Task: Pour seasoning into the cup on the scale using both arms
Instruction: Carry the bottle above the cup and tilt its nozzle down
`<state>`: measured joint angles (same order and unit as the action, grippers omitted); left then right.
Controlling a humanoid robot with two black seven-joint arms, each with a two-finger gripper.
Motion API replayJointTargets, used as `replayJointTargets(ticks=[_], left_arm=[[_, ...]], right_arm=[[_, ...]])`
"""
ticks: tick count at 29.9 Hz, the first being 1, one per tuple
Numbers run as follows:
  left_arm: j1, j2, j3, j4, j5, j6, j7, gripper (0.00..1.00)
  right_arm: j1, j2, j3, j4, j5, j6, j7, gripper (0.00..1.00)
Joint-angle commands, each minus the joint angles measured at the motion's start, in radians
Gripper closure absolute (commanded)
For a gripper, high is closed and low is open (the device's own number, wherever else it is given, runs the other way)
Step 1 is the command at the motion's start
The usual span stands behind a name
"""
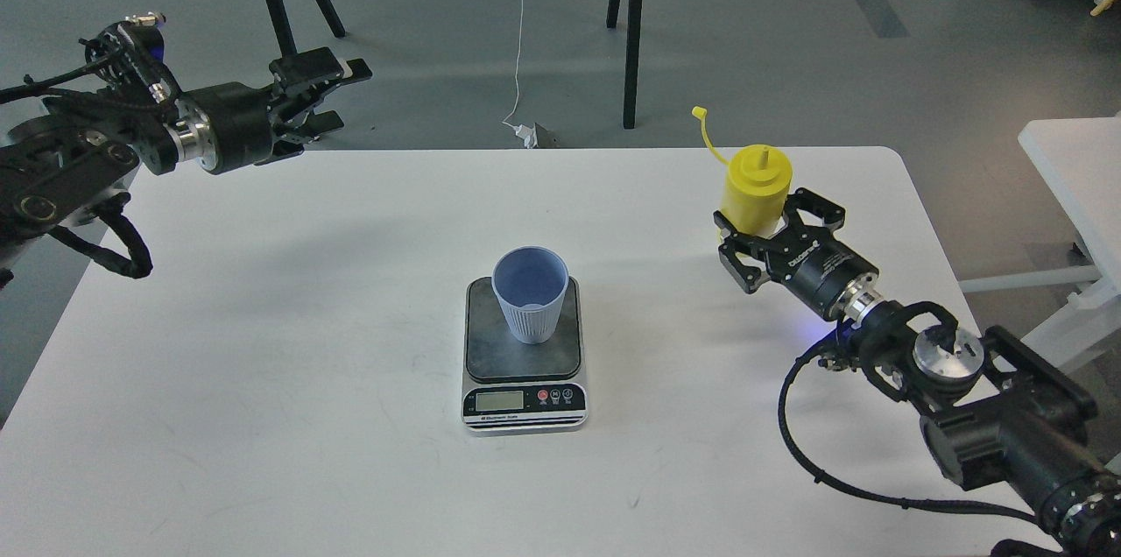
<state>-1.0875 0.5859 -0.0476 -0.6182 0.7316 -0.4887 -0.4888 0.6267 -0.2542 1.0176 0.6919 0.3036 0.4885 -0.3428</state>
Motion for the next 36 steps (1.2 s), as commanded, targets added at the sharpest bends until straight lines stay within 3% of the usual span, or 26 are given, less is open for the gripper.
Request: replayJointTargets(ticks=[1,7,15,24,36], left_arm=[[0.0,0.0,0.0,0.002,-0.001,0.0,0.0,0.0],[0.012,-0.003,-0.006,0.002,-0.003,0.0,0.0,0.0],[0.035,0.002,-0.038,0.002,-0.003,0.0,0.0,0.0],[0.055,0.015,-0.04,0.002,-0.003,0.0,0.0,0.0],[0.063,0.031,-0.04,0.002,-0.003,0.0,0.0,0.0]], right_arm=[[0.166,-0.057,-0.001,-0.002,-0.26,0.0,0.015,0.94],[0.321,-0.053,-0.046,0.038,-0.748,-0.059,0.034,0.96],[0.338,-0.051,-0.155,0.239,-1.179,-0.143,0.082,0.96],[0.373,0.045,-0.257,0.268,-1.426,-0.214,0.151,0.96],[0.439,0.176,-0.406,0.229,-1.512,-0.323,0.205,0.96]])
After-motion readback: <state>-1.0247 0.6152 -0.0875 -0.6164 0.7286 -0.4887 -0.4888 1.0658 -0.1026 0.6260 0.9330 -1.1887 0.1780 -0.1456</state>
